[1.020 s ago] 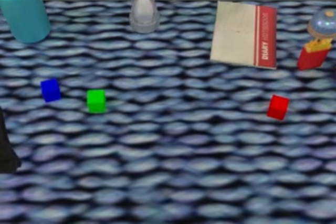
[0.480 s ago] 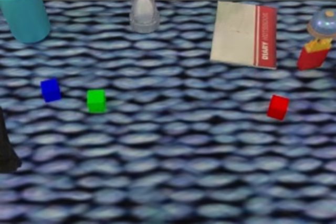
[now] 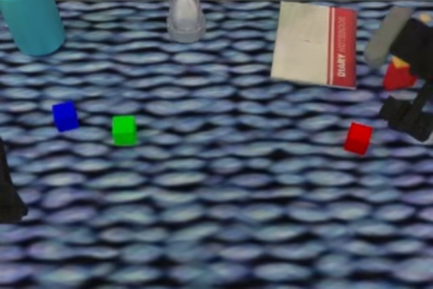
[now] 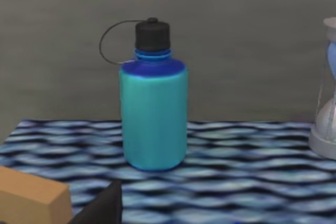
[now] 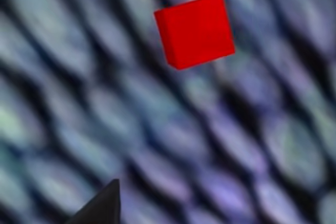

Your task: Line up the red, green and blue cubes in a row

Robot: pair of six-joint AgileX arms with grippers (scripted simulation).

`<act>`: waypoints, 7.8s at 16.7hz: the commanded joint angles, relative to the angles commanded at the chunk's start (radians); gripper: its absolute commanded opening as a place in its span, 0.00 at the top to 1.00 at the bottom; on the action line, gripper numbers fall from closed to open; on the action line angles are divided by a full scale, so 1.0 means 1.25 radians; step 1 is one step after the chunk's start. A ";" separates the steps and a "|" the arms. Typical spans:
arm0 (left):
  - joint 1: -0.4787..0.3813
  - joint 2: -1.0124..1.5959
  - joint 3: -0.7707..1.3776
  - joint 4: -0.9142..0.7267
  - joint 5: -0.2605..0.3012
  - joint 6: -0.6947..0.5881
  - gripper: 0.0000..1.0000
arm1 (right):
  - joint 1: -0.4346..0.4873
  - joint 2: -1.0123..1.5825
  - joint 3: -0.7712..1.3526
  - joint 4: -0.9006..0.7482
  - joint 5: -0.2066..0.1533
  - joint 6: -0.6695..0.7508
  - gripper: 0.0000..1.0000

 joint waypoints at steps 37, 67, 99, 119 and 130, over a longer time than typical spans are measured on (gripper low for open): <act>0.000 0.000 0.000 0.000 0.000 0.000 0.00 | 0.046 0.455 0.178 0.060 0.001 -0.157 0.68; 0.000 0.000 0.000 0.000 0.000 0.000 0.00 | 0.105 0.365 0.326 -0.173 -0.010 -0.117 1.00; 0.000 0.000 0.000 0.000 0.000 0.000 0.00 | 0.603 0.553 0.491 -0.141 -0.008 0.118 0.92; 0.000 0.000 0.000 0.000 0.000 0.000 0.00 | 0.603 0.553 0.491 -0.141 -0.008 0.118 0.00; 0.000 0.000 0.000 0.000 0.000 0.000 0.00 | 0.607 0.512 0.640 -0.331 -0.008 0.116 0.00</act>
